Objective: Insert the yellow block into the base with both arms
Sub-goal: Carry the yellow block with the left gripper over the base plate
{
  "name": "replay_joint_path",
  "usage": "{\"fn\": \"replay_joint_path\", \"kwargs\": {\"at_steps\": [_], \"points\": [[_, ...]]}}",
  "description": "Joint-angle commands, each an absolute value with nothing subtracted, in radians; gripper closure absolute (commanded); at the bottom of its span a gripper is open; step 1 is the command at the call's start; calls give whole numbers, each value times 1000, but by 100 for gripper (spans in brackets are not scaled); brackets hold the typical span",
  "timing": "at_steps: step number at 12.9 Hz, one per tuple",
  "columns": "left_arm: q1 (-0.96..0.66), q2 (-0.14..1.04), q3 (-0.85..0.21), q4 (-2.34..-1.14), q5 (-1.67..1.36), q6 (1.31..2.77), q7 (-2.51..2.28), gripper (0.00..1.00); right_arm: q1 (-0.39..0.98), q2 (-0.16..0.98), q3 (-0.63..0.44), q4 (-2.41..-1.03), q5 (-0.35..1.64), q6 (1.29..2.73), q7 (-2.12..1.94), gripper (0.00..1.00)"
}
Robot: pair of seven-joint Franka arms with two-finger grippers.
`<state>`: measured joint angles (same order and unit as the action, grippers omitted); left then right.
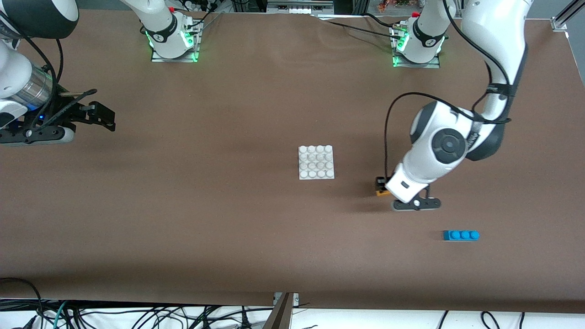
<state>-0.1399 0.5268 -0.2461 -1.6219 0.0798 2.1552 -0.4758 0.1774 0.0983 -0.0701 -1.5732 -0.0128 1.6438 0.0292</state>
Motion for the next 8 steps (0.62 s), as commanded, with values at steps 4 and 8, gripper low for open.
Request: {"fn": "replay_joint_path", "kwargs": {"at_steps": [4, 8], "points": [[-282, 560, -302, -1589, 103, 2140, -676, 64, 183, 107, -66, -1554, -20, 1637, 35, 0], [-342, 595, -302, -1589, 101, 2148, -718, 63, 179, 109, -66, -1554, -21, 1637, 31, 0]]}}
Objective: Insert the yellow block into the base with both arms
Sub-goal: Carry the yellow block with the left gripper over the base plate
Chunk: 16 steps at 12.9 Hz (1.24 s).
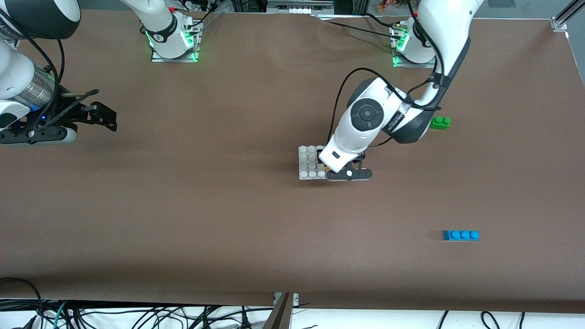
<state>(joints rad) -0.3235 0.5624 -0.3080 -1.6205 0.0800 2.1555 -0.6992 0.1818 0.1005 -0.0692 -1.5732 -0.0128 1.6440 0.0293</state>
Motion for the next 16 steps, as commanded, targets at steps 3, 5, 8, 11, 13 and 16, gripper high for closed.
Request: {"fn": "replay_joint_path", "kwargs": {"at_steps": [3, 5, 8, 11, 13, 16], "points": [[-380, 620, -301, -1588, 106, 2148, -718, 63, 175, 109, -67, -1554, -21, 1638, 25, 0], [-390, 630, -301, -1589, 107, 2148, -719, 63, 173, 109, -67, -1554, -21, 1637, 23, 0], [-428, 649, -292, -1589, 110, 2149, -719, 63, 172, 109, -69, -1554, -21, 1638, 21, 0], [-430, 666, -293, -1591, 146, 2204, -732, 63, 170, 109, -71, -1554, -21, 1638, 20, 0], [-430, 680, -291, -1591, 153, 2221, -747, 63, 170, 109, -71, -1555, -21, 1638, 20, 0], [-430, 681, -291, -1594, 178, 2221, -773, 63, 170, 109, -71, -1555, -21, 1638, 20, 0]]}}
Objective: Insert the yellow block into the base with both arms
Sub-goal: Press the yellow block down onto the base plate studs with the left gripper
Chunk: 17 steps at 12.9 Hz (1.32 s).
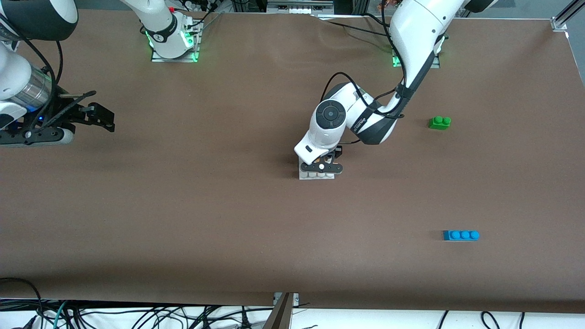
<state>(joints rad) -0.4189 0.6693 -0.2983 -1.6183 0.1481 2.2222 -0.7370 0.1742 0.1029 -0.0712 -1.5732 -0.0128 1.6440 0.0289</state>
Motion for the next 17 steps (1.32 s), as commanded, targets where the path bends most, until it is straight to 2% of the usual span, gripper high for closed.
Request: {"fn": "replay_joint_path", "kwargs": {"at_steps": [1, 17], "points": [[-431, 681, -291, -1597, 178, 2221, -778, 63, 170, 109, -71, -1554, -21, 1638, 20, 0], [-445, 695, -290, -1608, 179, 2220, -779, 63, 170, 109, -71, -1554, -21, 1638, 18, 0]]}}
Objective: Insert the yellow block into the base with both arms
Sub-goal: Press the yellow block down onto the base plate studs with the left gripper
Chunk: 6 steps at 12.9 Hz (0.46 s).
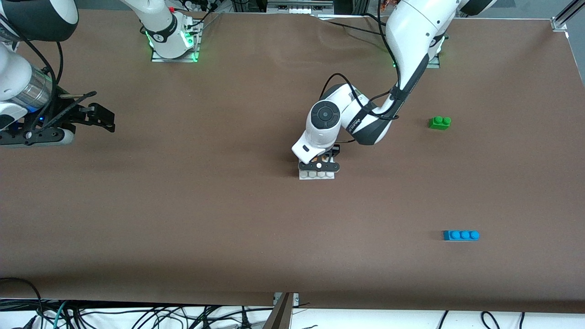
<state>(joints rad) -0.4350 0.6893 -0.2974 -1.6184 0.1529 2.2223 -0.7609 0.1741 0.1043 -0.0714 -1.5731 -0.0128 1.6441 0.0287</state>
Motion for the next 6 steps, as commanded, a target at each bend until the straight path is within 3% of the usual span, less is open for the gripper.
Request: {"fn": "replay_joint_path", "kwargs": {"at_steps": [1, 6], "points": [[-445, 695, -290, -1608, 179, 2220, -779, 63, 170, 109, -71, -1555, -21, 1638, 18, 0], [-445, 710, -291, -1609, 216, 2221, -781, 63, 170, 109, -71, -1555, -21, 1635, 20, 0]]}}
